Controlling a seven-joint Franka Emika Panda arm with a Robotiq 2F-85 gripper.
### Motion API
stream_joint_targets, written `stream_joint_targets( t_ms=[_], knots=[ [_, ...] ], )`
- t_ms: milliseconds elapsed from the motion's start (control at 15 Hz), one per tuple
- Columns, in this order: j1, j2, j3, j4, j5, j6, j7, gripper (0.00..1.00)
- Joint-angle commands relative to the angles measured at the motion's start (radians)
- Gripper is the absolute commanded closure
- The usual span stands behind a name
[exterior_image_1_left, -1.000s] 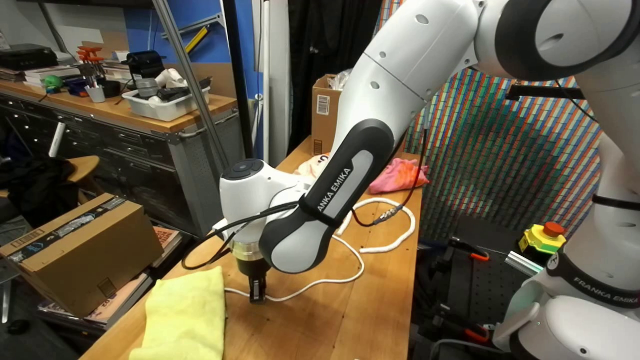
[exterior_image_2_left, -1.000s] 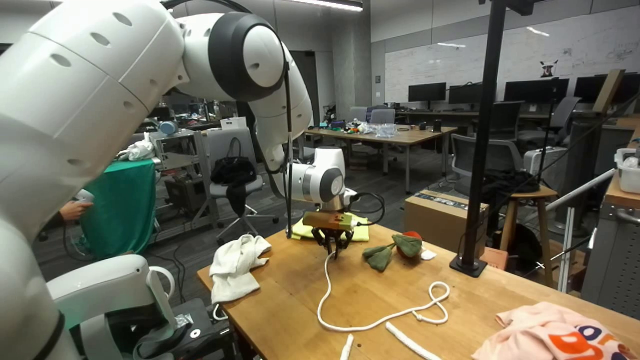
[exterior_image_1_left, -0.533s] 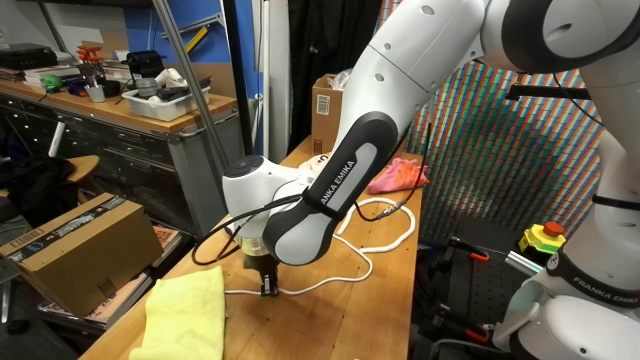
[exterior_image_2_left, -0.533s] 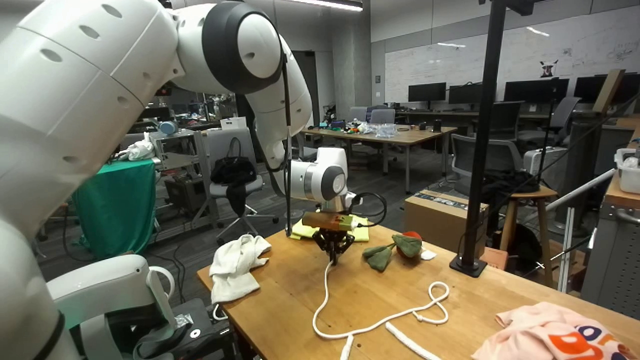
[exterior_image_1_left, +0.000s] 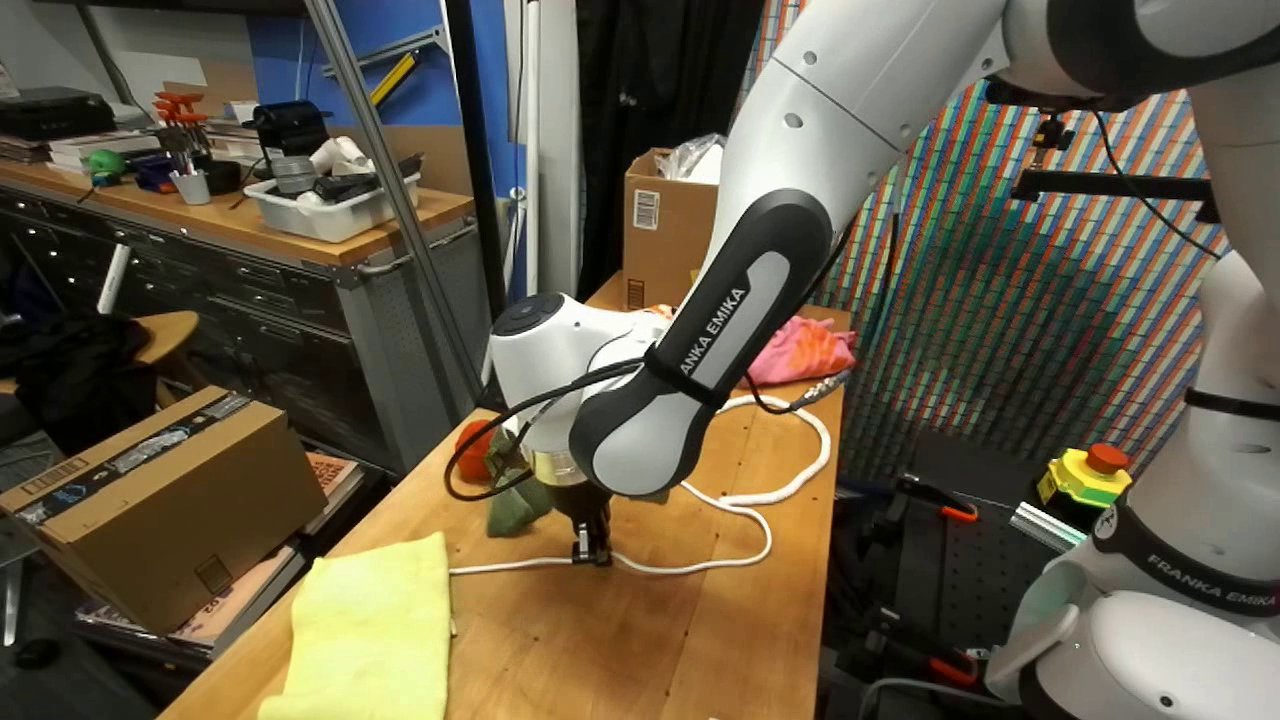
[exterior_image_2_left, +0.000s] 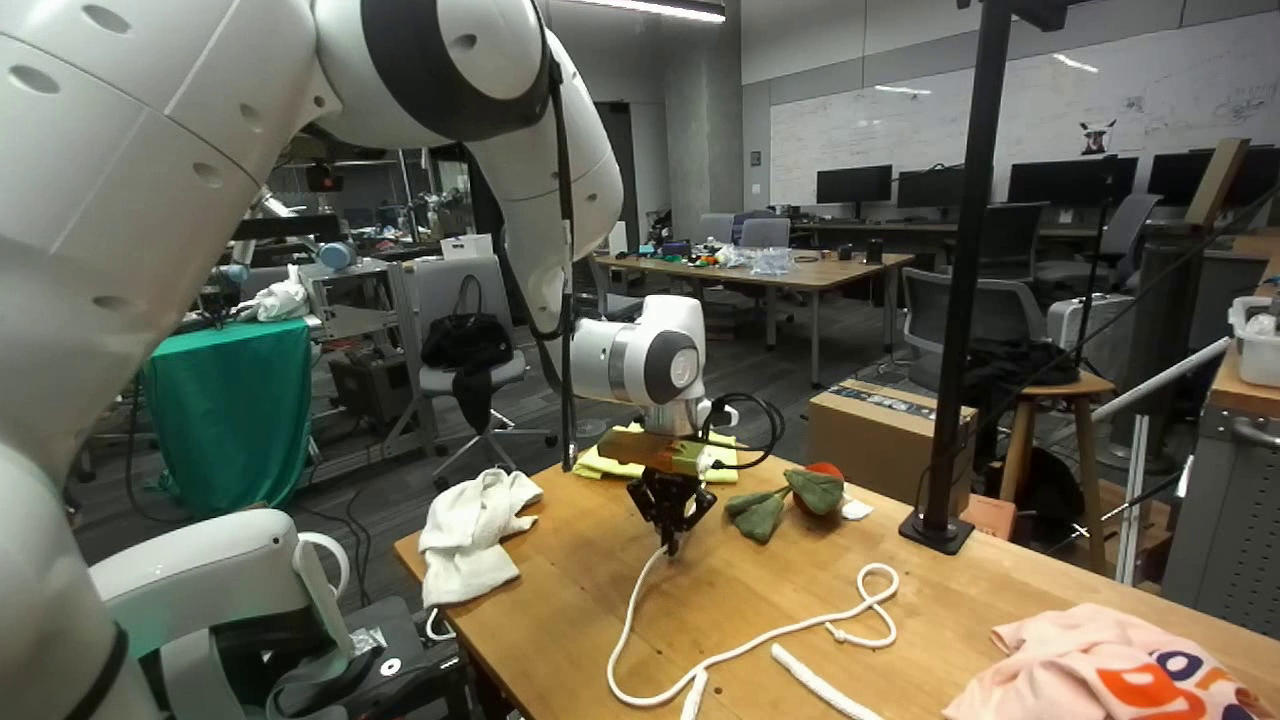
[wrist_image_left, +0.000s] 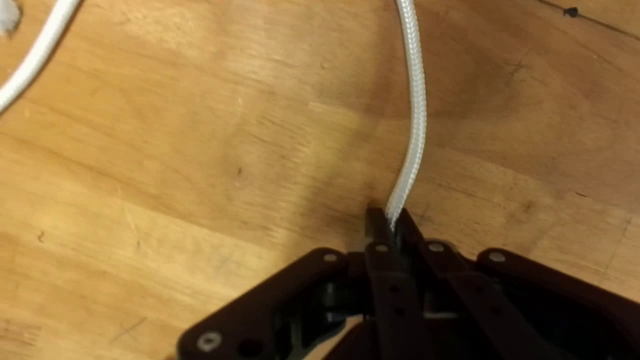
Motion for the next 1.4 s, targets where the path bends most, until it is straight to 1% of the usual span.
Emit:
stream_joint_targets(
  t_ms=[0,333,600,867,1067,1333],
  knots=[
    [-0.039,-0.075,0.021,-0.076,0.068,-0.016,0.043,0.93],
    [-0.091,-0.117,0.058,-0.146,0.215,0.001,0.059,0.94],
    [-0.11,-0.145,0.074,-0.223,0.293,0.029,0.06,0.94],
    [-0.126,-0.169,0.074,-0.289,0.341,0.04,0.058,0.94],
    [-0.136,-0.185,0.066,-0.336,0.355,0.052,0.059,0.94],
    [-0.167,-0.219,0.074,-0.399,0.389,0.051,0.049,0.94]
  ],
)
